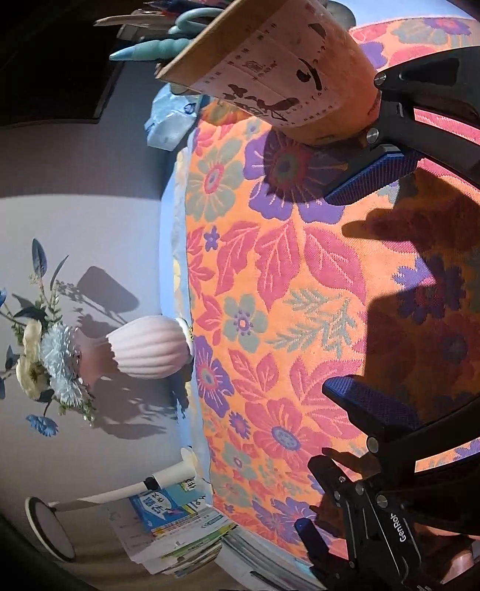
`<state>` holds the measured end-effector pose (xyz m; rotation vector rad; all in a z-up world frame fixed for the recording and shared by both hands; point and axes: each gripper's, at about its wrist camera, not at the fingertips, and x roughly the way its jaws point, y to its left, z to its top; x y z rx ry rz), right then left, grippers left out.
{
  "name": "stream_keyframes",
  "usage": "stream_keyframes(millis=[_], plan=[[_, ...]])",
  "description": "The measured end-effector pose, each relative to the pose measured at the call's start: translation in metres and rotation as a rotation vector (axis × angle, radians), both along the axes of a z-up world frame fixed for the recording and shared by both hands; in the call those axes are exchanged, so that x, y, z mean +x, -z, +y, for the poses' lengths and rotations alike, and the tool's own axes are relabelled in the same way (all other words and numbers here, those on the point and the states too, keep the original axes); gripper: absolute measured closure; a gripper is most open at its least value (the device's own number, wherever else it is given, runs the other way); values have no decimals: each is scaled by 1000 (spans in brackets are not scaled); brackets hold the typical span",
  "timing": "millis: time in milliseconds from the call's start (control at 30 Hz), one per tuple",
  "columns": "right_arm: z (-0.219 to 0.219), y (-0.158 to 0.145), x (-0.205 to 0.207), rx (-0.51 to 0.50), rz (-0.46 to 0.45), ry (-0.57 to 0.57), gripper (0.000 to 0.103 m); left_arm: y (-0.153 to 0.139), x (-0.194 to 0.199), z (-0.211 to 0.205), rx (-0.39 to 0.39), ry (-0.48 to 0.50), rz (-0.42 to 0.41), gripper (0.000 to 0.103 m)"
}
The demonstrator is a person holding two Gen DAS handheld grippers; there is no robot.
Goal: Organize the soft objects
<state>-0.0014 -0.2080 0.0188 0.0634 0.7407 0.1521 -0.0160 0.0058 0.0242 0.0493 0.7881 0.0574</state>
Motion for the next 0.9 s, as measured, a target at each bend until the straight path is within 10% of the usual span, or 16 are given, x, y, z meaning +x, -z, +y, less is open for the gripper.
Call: stream_keyframes(millis=[900], plan=[[2,3,2,-37,14,18,5,3,1,-5,6,37,17,1]])
